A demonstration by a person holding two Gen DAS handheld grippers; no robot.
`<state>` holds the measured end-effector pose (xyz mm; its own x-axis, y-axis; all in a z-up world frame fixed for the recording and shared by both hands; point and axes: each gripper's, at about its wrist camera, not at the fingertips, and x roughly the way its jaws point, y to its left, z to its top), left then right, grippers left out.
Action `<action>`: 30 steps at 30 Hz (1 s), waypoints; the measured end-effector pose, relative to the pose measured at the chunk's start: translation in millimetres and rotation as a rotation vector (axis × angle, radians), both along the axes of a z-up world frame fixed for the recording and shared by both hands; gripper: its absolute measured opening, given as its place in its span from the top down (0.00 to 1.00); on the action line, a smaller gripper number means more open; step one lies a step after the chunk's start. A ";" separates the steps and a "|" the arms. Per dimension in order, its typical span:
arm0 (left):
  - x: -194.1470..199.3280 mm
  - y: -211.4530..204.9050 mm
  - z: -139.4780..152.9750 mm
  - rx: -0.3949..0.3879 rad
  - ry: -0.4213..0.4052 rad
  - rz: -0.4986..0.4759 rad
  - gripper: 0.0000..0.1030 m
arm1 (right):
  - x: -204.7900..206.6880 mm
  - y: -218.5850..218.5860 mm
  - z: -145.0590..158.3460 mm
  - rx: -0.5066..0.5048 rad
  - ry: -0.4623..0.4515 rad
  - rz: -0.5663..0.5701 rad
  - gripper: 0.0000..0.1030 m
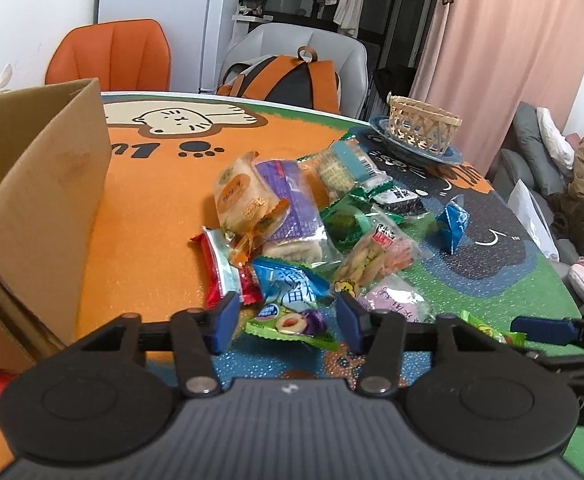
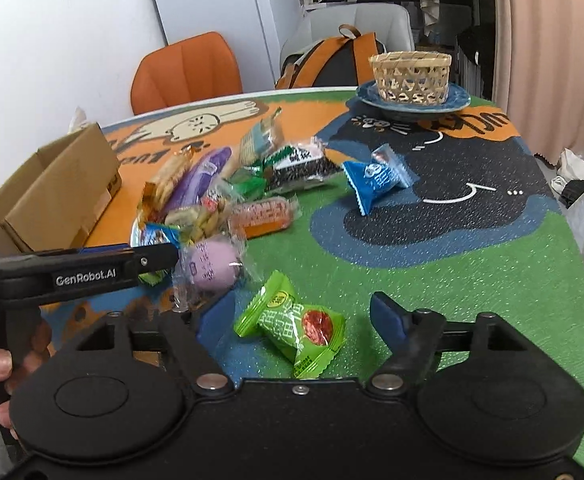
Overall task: Organize snacks
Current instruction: 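Grasp the green snack packet with the right tool while the left tool grasps the blue packet, then carry the green packet in the right tool while the left carries the blue packet to the box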
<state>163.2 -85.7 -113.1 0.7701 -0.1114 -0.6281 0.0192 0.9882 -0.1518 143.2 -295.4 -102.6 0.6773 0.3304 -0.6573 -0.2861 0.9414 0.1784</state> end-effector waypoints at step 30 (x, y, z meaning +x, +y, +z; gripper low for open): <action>-47.0 31.8 45.3 -0.035 -0.115 0.033 0.66 | -13.0 29.2 29.7 0.033 -0.089 0.059 0.67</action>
